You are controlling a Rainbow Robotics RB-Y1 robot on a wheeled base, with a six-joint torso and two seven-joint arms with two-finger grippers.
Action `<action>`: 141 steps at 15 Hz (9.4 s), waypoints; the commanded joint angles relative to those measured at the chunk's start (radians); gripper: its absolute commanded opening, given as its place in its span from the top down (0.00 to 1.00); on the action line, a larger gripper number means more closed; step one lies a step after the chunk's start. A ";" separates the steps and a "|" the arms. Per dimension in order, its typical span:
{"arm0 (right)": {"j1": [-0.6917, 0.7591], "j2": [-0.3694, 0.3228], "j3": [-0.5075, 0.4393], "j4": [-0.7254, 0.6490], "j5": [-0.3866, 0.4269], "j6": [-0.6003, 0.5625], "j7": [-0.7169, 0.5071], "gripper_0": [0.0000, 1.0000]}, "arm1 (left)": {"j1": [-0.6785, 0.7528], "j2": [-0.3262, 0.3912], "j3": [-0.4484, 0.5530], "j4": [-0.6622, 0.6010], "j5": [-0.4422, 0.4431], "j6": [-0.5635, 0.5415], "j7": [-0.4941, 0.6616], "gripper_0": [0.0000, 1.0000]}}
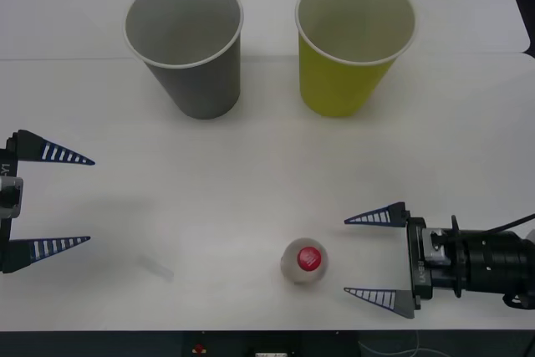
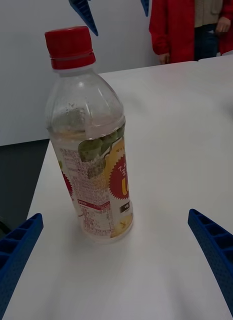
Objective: Put the can into the green bin and the plastic bottle into the gray bin
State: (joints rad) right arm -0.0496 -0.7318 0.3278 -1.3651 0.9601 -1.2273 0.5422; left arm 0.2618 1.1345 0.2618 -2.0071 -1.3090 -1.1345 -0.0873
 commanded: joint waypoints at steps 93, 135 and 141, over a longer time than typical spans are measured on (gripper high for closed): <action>-1.449 0.365 0.413 0.333 0.937 0.262 -1.935 0.81 | 0.000 0.000 0.000 0.000 0.000 0.000 0.000 0.00; -0.170 -0.422 -0.323 -0.637 0.301 0.089 -1.050 0.00 | 0.000 0.000 0.000 0.000 0.000 0.000 0.000 0.00; 0.002 -0.439 -0.494 -0.635 0.354 -0.061 -0.944 0.00 | 0.000 0.000 0.000 0.000 0.000 0.000 0.000 0.00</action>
State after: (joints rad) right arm -0.0585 -1.1689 -0.1482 -2.0008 1.3061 -1.2681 -0.4056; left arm 0.2618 1.1345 0.2618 -2.0071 -1.3090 -1.1345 -0.0873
